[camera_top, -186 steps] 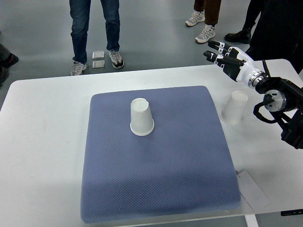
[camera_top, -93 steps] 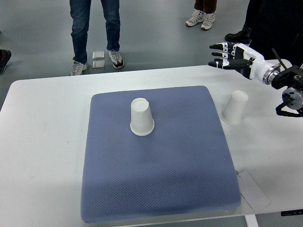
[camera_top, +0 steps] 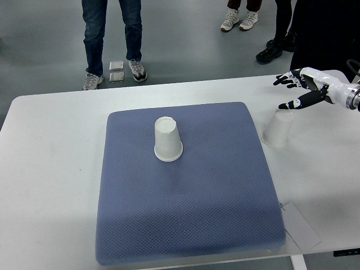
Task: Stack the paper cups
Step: 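Lower the right hand around the white paper cup beside the pad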
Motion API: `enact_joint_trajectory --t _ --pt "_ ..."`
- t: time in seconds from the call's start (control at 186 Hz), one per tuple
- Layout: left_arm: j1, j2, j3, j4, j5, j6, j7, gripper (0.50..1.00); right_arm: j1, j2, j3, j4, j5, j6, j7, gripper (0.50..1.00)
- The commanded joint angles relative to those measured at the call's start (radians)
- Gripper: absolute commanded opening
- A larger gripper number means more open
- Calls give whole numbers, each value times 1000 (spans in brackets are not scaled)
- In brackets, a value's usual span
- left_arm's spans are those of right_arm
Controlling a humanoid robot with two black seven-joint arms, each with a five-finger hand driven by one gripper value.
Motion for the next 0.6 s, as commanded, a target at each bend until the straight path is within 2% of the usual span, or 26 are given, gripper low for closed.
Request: enact_joint_trajectory --t 0.0,0.424,0.596 --pt "0 0 0 0 0 0 0 1000 -2 -2 -14 -1 -54 -2 19 907" --pt "0 0 0 0 0 0 0 1000 -2 11 -30 -15 -198 -15 18 907" --pt "0 0 -1 0 0 0 0 1000 -1 31 -30 -58 -230 -31 13 909"
